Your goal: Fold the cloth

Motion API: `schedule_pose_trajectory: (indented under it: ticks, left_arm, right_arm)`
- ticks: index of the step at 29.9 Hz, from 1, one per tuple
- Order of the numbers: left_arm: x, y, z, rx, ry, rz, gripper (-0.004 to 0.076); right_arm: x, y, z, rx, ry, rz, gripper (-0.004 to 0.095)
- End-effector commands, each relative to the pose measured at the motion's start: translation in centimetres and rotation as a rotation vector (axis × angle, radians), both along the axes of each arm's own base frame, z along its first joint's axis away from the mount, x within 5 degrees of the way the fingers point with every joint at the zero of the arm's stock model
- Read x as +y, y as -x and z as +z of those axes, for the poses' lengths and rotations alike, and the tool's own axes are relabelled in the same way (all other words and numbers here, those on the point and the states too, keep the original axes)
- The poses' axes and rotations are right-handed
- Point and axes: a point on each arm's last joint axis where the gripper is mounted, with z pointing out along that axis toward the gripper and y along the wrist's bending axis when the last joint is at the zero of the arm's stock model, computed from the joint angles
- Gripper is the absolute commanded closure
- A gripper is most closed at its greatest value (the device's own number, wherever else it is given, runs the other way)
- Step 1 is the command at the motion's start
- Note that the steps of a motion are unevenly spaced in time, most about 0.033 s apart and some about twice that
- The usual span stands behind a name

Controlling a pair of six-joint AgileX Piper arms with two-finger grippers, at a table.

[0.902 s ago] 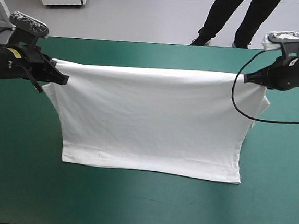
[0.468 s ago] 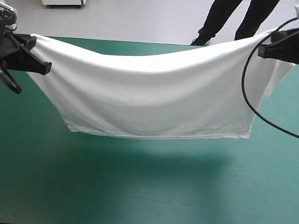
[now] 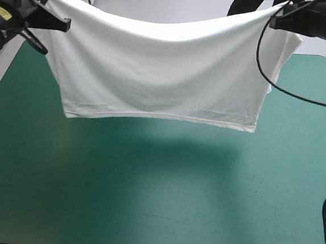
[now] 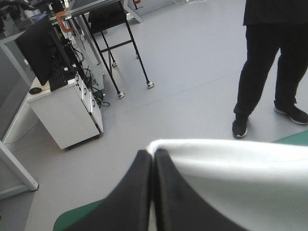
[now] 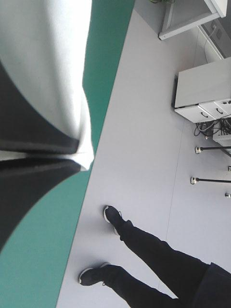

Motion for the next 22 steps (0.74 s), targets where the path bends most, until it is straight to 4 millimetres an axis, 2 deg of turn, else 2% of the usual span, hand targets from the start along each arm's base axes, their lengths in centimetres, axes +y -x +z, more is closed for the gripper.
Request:
schedule_pose_trajectory:
  ticks: [1, 7, 10, 13, 17, 22]
  left_arm:
    - [-0.1, -1.7, 2.4, -0.178, 0.031, 0.006, 0.0746]
    - [-0.5, -6.4, 1.7, -0.178, 0.027, 0.005, 0.0746]
    - [-0.7, -8.2, -0.1, -0.091, 0.020, 0.001, 0.0746]
    - [-0.9, -9.5, -2.9, 0.103, 0.009, -0.010, 0.0746]
    - [-1.4, -10.6, -5.9, 0.290, 0.081, -0.032, 0.0746]
    - [-1.6, -10.2, -9.1, 0.543, 0.059, -0.049, 0.0746]
  right_arm:
    - [-0.5, -1.3, 2.1, -0.194, -0.029, -0.034, 0.0921]
    - [-0.7, -5.6, 0.6, -0.219, -0.052, -0.010, 0.0921]
    - [-1.5, -6.9, -0.6, -0.195, -0.033, -0.017, 0.0921]
    - [-2.2, -7.9, -1.9, -0.134, -0.019, -0.020, 0.0921]
    - [-2.4, -8.8, -5.0, 0.064, 0.008, 0.024, 0.0921]
    - [-2.5, -10.1, -10.2, 0.322, 0.007, 0.068, 0.0921]
